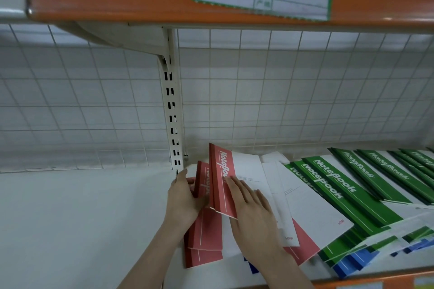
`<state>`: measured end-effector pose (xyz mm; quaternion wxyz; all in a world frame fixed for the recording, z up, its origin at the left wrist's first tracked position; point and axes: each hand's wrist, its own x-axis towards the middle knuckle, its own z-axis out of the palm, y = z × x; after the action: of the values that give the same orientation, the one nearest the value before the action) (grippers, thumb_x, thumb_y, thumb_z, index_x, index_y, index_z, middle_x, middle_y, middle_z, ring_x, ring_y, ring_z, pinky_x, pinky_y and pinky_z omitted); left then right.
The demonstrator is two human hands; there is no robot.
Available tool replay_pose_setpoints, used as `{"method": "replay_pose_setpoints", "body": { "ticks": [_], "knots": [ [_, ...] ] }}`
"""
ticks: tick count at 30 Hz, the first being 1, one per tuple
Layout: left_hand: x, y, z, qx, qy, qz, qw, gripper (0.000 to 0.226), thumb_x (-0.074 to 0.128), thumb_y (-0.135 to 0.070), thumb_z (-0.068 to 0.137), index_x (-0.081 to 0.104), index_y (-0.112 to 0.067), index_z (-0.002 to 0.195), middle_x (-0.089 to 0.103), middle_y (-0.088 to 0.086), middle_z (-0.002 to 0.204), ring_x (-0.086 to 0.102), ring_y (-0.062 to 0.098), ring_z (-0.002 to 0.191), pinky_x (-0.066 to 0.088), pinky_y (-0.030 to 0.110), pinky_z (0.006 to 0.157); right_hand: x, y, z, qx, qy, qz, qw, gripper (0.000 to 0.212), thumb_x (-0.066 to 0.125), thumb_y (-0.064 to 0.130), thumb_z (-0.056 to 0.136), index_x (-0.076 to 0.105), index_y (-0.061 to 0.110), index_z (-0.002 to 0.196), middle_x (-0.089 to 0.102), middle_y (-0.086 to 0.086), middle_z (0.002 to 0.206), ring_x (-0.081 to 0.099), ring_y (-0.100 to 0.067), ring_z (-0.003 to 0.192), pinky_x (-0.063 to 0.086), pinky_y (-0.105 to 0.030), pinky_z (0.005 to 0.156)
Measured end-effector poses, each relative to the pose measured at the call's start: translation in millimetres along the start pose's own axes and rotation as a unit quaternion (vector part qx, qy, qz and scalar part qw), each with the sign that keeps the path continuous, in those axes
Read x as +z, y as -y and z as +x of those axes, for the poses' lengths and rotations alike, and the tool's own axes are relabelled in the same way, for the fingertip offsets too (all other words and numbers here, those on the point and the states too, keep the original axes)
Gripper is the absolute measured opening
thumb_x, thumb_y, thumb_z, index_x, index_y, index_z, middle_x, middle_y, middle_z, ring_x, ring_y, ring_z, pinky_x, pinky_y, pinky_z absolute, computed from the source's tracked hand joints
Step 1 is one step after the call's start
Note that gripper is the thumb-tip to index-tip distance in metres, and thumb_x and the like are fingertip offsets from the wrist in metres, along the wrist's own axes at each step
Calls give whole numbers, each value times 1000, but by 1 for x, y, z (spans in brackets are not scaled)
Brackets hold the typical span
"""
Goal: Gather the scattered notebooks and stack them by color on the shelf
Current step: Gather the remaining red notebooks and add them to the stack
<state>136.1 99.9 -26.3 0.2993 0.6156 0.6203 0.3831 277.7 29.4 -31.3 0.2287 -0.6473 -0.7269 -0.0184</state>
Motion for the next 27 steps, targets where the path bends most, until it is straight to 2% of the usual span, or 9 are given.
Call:
{"method": "replay_pose_setpoints", "body": {
  "ticks": [2,6,10,13,15,18,22,25,27],
  "knots": [
    [1,-2,-1,13,17,-29,999,49,68,-13,85,49,-10,130,63,-1,103,62,16,91,47,23,80,0,0,-1,-2,-32,-13,999,70,78,26,76,50,12,138,54,-6,138,55,-24,124,42,-48,102],
    [2,-3,-3,-12,38,-162,986,16,53,-8,94,55,-16,108,66,8,106,67,21,91,53,28,74,2,-1,-1,-16,-39,-6,999,67,69,25,84,40,16,144,45,-2,146,45,-21,132,34,-45,109],
    [3,-9,0,-112,21,-260,959,21,45,-21,99,52,-11,116,63,12,107,65,28,94,53,44,87,5,-2,-1,-52,15,8,999,65,43,40,94,15,26,151,21,7,157,21,-10,144,7,-33,118],
    [0,-10,1,-164,71,-307,935,37,46,-46,96,58,-16,113,68,11,105,67,29,95,53,45,88,5,4,-4,-73,15,-9,997,76,23,69,89,35,20,145,38,1,150,32,-15,140,11,-38,115],
    [-1,-9,-3,-144,103,-312,933,33,61,-36,90,60,-15,115,71,9,102,70,26,90,57,38,76,1,9,-5,-80,2,-15,997,85,18,78,85,51,18,136,54,-1,138,48,-18,130,28,-42,109],
    [-1,-7,-6,-113,97,-314,937,40,65,-1,83,55,-11,120,70,8,100,70,21,85,55,29,67,0,9,-7,-77,-31,48,995,71,22,68,91,55,20,132,56,3,135,53,-13,124,40,-37,108],
    [-7,-10,-6,-72,70,-351,931,42,63,6,83,54,-17,116,70,2,92,71,11,69,53,22,56,-10,-6,-1,64,-110,119,985,46,41,40,98,46,19,138,47,3,142,53,-14,122,43,-35,105],
    [-10,-14,-9,11,51,-386,921,44,61,1,87,50,-24,122,69,2,106,71,12,85,56,22,63,-20,-17,1,168,-126,247,946,56,48,35,95,31,17,146,54,-2,135,56,-16,116,45,-28,98],
    [-12,-17,-13,96,47,-385,917,44,58,-4,88,49,-28,125,68,-1,114,67,15,100,57,25,76,-31,-19,7,185,-93,375,903,47,51,31,95,39,23,139,64,-5,119,62,-17,101,52,-33,90]
  ]
}}
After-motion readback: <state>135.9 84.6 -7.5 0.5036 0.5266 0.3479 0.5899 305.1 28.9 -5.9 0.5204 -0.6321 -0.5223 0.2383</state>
